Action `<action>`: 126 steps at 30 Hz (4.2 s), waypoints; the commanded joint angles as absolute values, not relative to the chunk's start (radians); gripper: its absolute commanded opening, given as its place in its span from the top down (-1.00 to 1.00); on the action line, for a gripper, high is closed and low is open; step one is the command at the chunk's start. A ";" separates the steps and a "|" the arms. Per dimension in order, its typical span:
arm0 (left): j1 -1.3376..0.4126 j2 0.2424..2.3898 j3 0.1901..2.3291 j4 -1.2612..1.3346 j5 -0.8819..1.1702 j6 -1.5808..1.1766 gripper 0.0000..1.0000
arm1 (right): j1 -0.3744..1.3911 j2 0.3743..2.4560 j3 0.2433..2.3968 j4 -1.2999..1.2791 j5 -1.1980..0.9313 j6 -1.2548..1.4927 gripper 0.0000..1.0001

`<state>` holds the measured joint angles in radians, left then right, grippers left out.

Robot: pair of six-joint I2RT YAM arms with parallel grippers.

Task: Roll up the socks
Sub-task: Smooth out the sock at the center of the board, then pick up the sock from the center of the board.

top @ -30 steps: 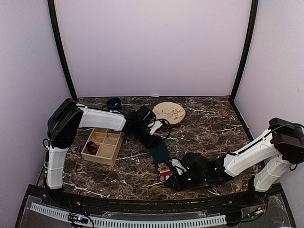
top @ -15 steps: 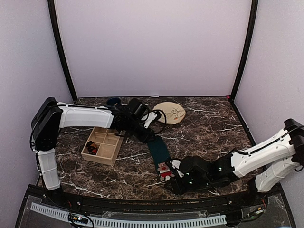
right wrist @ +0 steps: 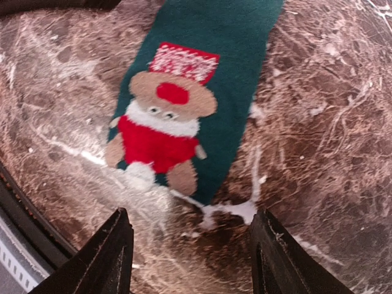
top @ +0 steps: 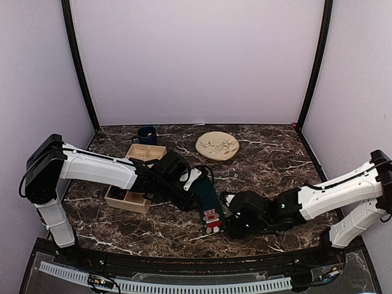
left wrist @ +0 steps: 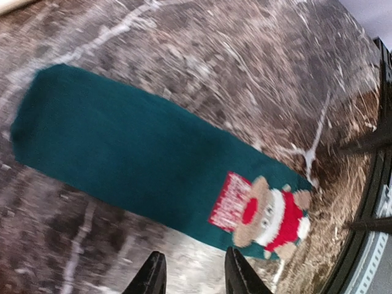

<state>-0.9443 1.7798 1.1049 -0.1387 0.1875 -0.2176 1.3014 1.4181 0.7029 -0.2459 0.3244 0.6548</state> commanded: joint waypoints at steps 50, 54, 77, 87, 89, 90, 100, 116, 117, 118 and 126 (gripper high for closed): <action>-1.008 1.513 0.807 -0.028 -0.014 -0.589 0.24 | 1.328 1.702 0.854 -0.281 0.363 0.009 -0.03; -1.008 1.505 0.794 -0.020 -0.012 -0.592 0.24 | 1.310 1.714 0.856 -0.285 0.306 -0.006 0.31; -1.012 1.400 0.612 0.227 0.094 -0.508 0.21 | 1.264 1.746 1.107 -0.418 -0.009 0.158 1.00; -1.047 1.320 0.498 0.361 0.077 -0.436 0.21 | 1.167 1.796 1.196 -0.476 -0.197 0.225 1.00; -1.063 1.293 0.472 0.394 0.077 -0.413 0.20 | 1.149 1.804 1.207 -0.484 -0.229 0.224 1.00; -1.076 1.281 0.463 0.406 0.074 -0.399 0.19 | 1.141 1.810 1.213 -0.487 -0.246 0.222 1.00; -1.175 1.256 0.446 0.389 0.003 -0.240 0.17 | 1.094 1.858 1.302 -0.559 -0.342 0.185 1.00; -1.368 1.443 0.563 0.328 -0.389 -0.005 0.16 | 1.082 1.887 1.344 -0.616 -0.386 0.160 1.00; -1.379 1.457 0.571 0.333 -0.418 0.008 0.16 | 1.081 1.887 1.345 -0.618 -0.387 0.160 1.00; -1.387 1.464 0.573 0.342 -0.442 0.020 0.16 | 1.081 1.888 1.347 -0.620 -0.388 0.159 1.00; -1.401 1.481 0.567 0.406 -0.540 0.098 0.16 | 1.079 1.892 1.354 -0.633 -0.397 0.152 1.00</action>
